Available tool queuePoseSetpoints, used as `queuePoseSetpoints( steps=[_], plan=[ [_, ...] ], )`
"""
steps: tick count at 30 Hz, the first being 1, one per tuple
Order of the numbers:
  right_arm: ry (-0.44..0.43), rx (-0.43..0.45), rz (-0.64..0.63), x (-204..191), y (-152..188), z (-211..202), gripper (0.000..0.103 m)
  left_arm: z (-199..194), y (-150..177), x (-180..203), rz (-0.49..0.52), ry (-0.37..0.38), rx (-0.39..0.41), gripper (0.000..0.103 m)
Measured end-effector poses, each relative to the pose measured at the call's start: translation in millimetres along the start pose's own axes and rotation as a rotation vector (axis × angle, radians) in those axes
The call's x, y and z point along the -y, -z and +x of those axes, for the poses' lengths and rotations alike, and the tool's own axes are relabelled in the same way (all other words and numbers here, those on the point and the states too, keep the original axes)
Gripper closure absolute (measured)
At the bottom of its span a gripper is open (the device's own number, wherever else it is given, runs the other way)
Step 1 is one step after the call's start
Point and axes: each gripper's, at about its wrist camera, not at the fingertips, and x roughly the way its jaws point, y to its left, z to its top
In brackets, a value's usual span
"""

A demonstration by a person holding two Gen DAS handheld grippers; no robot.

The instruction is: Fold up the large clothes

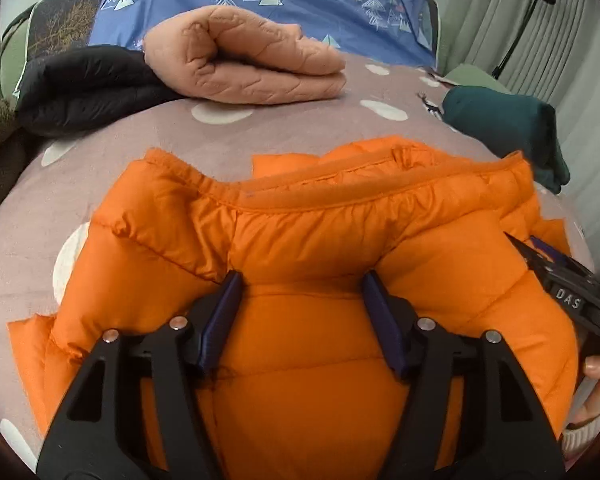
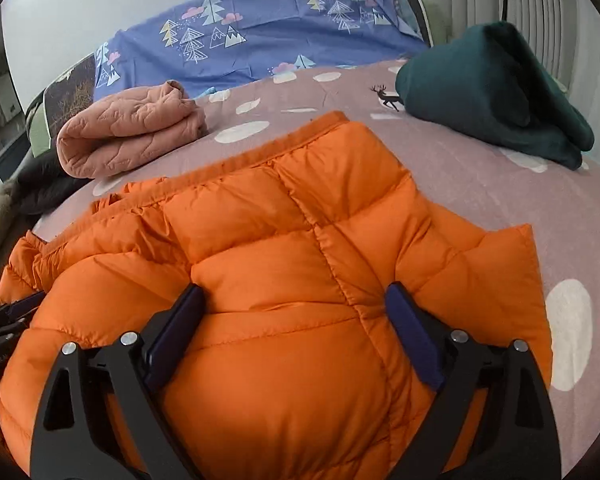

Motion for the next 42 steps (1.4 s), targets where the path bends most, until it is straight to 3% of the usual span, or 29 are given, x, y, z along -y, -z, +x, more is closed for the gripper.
queuePoseSetpoints(
  steps=[7,10,13,15,19,20,23,25,27,28,29,31,38,40,42],
  plan=[
    [0.028,-0.006,-0.03,-4,1,4,0.009,1,2,4,0.027,-0.038,0.022,0.038],
    [0.016,0.009,-0.035,-4,-1,-1,0.009,-22,1,-4,0.006,-0.031,0.04,0.039],
    [0.004,0.032,-0.012,-3,-3,-20,0.009,-66,11,-29,-0.022,-0.016,0.12,0.034],
    [-0.039,0.04,0.018,-5,-7,-33,0.009,-92,22,-55,-0.036,-0.052,0.164,0.029],
    [-0.135,0.057,0.013,-25,-19,-52,0.012,-106,48,-110,-0.108,-0.06,0.137,0.025],
    [-0.155,0.056,-0.008,-36,-22,-55,0.019,-104,54,-118,-0.127,-0.052,0.119,0.025],
    [-0.165,0.04,-0.08,-64,-29,-57,0.037,-96,76,-141,-0.212,0.073,0.074,0.025],
    [-0.134,0.022,-0.123,-80,-30,-47,0.039,-91,85,-146,-0.247,0.181,0.064,0.025],
    [-0.128,-0.074,-0.143,-88,-25,-17,0.038,-81,90,-145,-0.252,0.266,0.047,0.021],
    [-0.12,-0.124,-0.152,-90,-17,3,0.034,-77,92,-142,-0.247,0.285,0.044,0.019],
    [-0.098,-0.093,-0.183,-92,-8,17,0.032,-74,93,-140,-0.237,0.296,0.048,0.017],
    [-0.076,-0.048,-0.214,-97,-2,22,0.031,-70,94,-134,-0.204,0.313,0.054,0.016],
    [-0.117,-0.042,-0.181,-89,2,26,0.031,-59,84,-120,-0.174,0.394,0.031,0.017],
    [-0.123,-0.039,-0.179,-88,3,26,0.03,-57,82,-115,-0.172,0.424,0.021,0.025],
    [-0.13,-0.039,-0.174,-87,2,29,0.03,-58,82,-112,-0.191,0.465,0.007,0.048]
  ],
)
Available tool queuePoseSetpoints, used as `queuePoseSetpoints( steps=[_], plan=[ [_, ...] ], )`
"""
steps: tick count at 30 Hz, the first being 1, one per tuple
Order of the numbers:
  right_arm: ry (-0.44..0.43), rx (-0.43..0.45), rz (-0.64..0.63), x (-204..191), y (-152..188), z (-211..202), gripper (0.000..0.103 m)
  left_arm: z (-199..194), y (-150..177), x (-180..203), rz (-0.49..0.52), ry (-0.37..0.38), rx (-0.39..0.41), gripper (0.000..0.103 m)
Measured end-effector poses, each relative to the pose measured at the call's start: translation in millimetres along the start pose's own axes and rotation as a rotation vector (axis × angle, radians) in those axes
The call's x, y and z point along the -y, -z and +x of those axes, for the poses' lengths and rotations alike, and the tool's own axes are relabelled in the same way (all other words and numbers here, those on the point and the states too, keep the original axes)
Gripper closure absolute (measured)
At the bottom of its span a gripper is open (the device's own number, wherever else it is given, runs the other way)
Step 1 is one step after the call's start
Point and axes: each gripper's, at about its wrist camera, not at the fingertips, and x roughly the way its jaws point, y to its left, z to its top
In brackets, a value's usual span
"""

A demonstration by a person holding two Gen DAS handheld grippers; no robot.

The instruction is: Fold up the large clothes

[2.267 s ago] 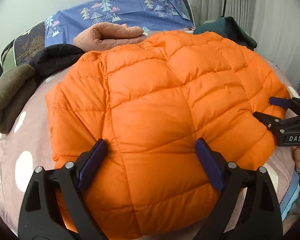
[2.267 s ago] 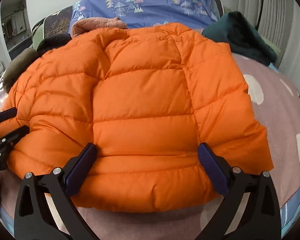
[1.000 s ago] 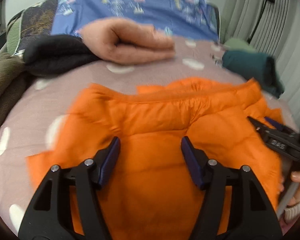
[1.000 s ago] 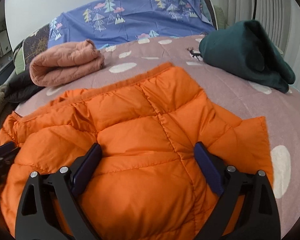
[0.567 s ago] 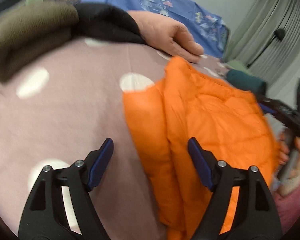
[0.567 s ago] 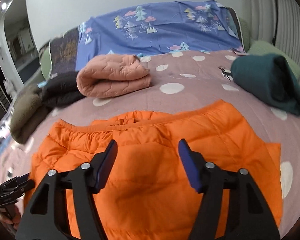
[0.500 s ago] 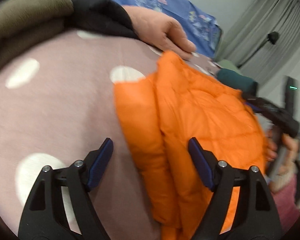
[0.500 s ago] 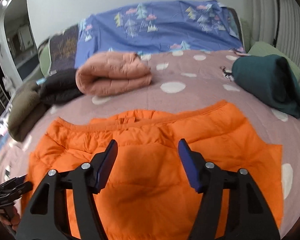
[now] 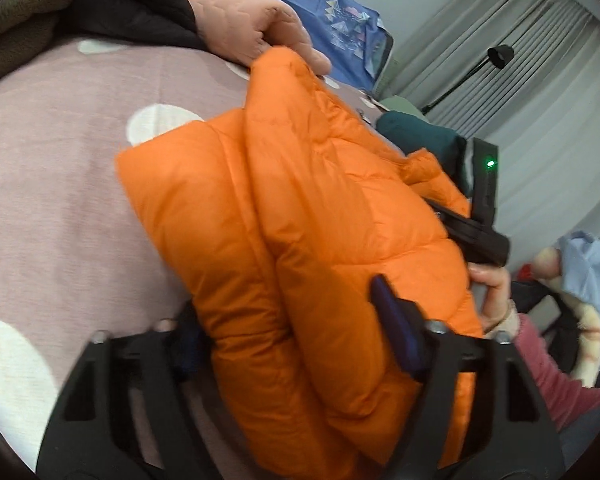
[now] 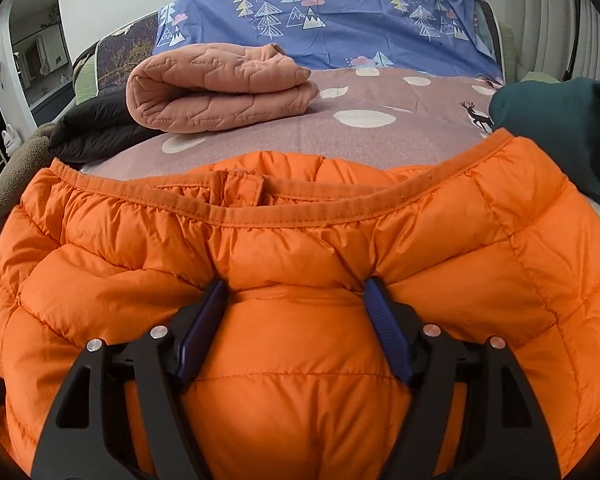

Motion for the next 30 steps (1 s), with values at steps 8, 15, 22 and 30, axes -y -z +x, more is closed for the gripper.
queuePoseSetpoints(
  steps=[8,15,22,30],
  plan=[
    [-0.01,0.007,-0.001,1,1,-1,0.03,-37,-26,69,0.147,0.037,0.109,0.074],
    [-0.047,0.018,0.013,6,2,-4,0.03,-16,-48,159,0.345,0.062,0.076,0.075],
    [-0.099,0.017,0.054,15,0,-6,0.03,19,-54,207,0.439,0.033,0.026,0.075],
    [-0.162,0.006,-0.013,23,-4,-52,0.035,8,-50,205,0.444,-0.104,0.075,0.075]
  ],
)
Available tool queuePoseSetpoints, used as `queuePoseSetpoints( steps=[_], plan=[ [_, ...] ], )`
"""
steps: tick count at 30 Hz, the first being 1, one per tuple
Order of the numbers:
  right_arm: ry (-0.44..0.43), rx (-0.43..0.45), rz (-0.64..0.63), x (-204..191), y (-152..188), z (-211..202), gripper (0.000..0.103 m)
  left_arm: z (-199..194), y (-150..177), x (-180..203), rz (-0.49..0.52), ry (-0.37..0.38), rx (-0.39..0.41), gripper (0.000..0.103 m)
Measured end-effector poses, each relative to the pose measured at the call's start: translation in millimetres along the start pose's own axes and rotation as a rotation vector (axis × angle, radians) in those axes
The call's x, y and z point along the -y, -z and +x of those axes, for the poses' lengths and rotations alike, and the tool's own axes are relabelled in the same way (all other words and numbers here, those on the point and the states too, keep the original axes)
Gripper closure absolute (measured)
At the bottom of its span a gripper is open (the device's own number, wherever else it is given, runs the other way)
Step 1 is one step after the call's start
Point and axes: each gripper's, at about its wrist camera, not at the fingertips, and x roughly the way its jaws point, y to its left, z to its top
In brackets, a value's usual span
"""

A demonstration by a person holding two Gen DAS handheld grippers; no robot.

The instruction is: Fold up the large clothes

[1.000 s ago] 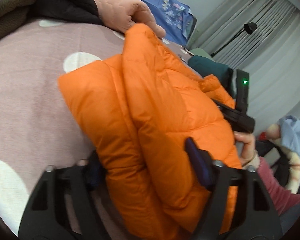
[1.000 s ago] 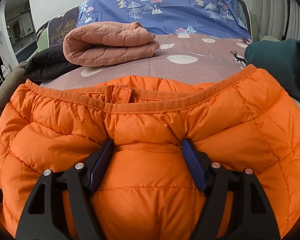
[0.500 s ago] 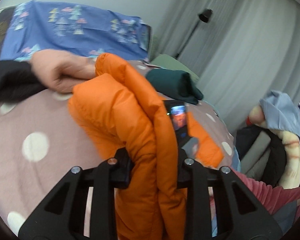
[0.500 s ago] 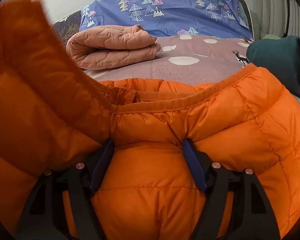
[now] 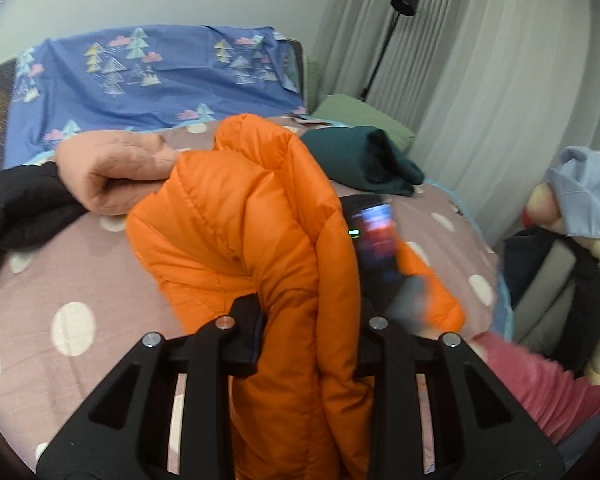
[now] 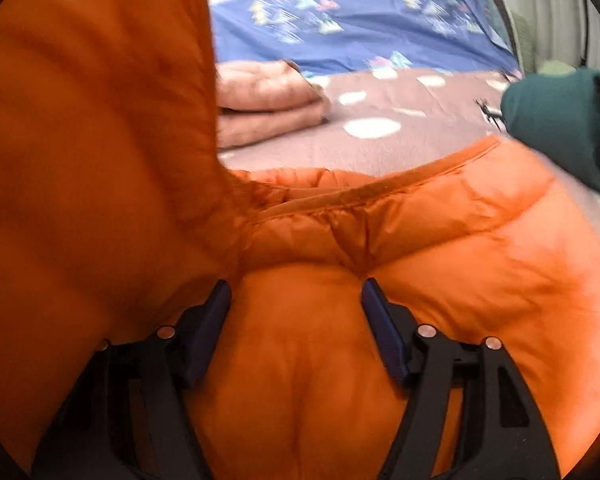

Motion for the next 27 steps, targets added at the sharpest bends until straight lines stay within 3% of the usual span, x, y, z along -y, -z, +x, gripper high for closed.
queuePoseSetpoints(
  steps=[2,4,7,14,19,23,25,27],
  plan=[
    [-0.005,0.028,-0.051,-1,10,-30,0.037,-3,1,-3,-0.013,0.004,0.005,0.075],
    [-0.04,0.021,-0.041,0,23,-44,0.045,-5,0,-4,-0.028,0.022,0.016,0.075],
    [-0.086,-0.042,0.051,7,46,-32,0.05,-2,-5,3,-0.02,0.032,0.019,0.075],
    [-0.048,-0.005,0.029,2,59,-10,0.05,24,-21,37,0.044,0.003,-0.039,0.075],
    [-0.113,0.012,0.103,23,68,-51,0.052,31,-30,48,0.046,0.019,-0.043,0.075],
    [-0.256,0.055,0.218,42,107,-102,0.052,33,-33,55,0.076,-0.009,-0.052,0.075],
    [-0.328,-0.014,0.285,45,127,-96,0.052,39,-35,60,0.092,-0.009,-0.065,0.075],
    [-0.322,-0.041,0.289,44,140,-81,0.056,50,-37,69,0.101,0.002,-0.091,0.074]
  ],
)
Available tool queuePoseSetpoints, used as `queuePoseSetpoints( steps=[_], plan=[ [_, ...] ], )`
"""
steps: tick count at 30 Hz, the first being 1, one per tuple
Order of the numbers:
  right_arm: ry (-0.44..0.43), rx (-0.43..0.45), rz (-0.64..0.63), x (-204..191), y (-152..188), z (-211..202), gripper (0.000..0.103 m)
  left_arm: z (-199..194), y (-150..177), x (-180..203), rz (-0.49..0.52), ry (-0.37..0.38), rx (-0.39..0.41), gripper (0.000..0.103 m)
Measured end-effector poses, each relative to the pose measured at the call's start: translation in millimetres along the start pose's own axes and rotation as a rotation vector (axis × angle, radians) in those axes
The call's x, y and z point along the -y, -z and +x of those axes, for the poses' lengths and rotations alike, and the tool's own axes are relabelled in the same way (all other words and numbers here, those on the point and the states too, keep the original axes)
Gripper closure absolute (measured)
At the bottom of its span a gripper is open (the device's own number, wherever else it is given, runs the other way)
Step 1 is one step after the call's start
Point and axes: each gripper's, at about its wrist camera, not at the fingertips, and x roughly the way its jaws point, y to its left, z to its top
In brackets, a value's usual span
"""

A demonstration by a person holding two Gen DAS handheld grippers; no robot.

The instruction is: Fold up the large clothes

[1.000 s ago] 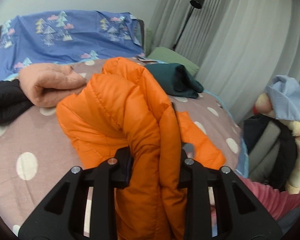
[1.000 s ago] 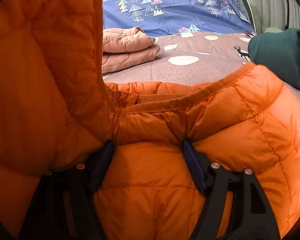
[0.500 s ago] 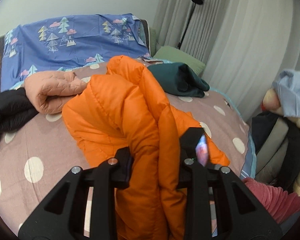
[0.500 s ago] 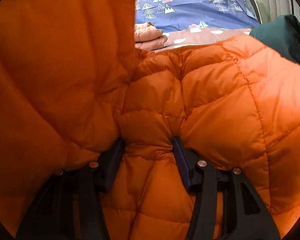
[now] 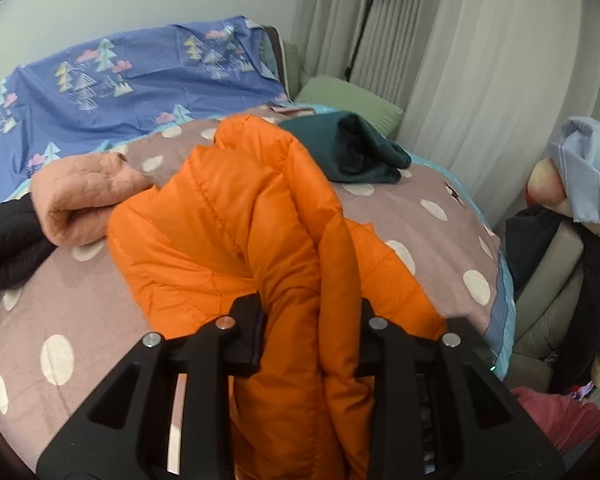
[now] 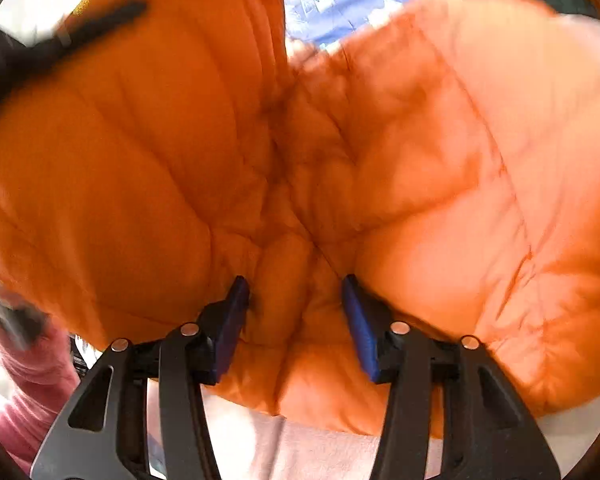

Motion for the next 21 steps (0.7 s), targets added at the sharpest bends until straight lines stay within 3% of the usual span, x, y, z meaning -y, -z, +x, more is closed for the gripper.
queuePoseSetpoints(
  steps=[2,7,10,14,17,21],
  plan=[
    [0.053,0.004,-0.034,-3,-1,6,0.058,14,-4,12,0.024,-0.011,-0.027,0.073],
    [0.058,0.003,0.008,2,1,-14,0.062,59,-19,47,0.108,0.015,-0.093,0.064],
    [0.089,0.076,-0.002,11,16,-53,0.062,85,-25,60,0.129,0.058,-0.117,0.055],
    [0.21,0.233,-0.034,23,40,-117,0.061,127,-27,72,0.102,0.14,-0.139,0.035],
    [0.195,0.304,0.015,37,53,-154,0.059,150,-23,78,0.078,0.183,-0.127,0.021],
    [0.144,0.37,-0.023,29,59,-178,0.03,174,-17,90,0.078,0.214,-0.1,0.013]
  ],
)
